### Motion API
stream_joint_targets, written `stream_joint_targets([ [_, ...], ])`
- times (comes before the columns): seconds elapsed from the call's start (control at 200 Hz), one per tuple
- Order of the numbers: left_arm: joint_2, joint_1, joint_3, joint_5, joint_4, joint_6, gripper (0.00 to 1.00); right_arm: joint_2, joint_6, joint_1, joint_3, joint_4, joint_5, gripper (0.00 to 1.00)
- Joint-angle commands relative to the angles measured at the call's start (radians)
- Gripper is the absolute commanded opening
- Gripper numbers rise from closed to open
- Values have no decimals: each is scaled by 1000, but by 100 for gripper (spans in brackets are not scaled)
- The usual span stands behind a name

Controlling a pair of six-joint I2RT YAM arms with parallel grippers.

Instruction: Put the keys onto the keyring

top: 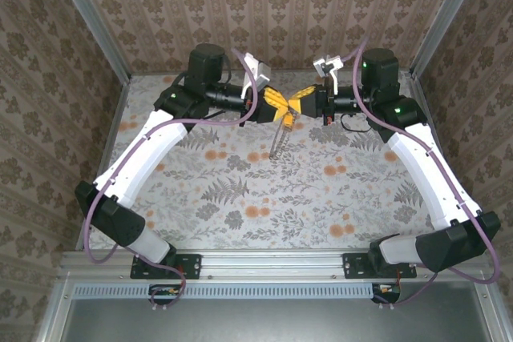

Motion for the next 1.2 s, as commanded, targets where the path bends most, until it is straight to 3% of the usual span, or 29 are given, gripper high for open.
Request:
stream_joint_targets([
  [0.0, 18, 1, 33, 15, -30, 29, 19, -4, -1, 8, 40, 11, -12, 0],
  [0.455, 32, -28, 44, 23, 1, 13, 11, -2, -5, 15, 37, 10, -8, 0],
  [0.62, 35, -41, 52, 21, 2, 16, 0, -5, -6, 14, 39, 10, -6, 0],
  [1.195, -4, -46, 2, -22, 44, 2, 0, -44, -3, 8, 43, 13, 24, 0],
])
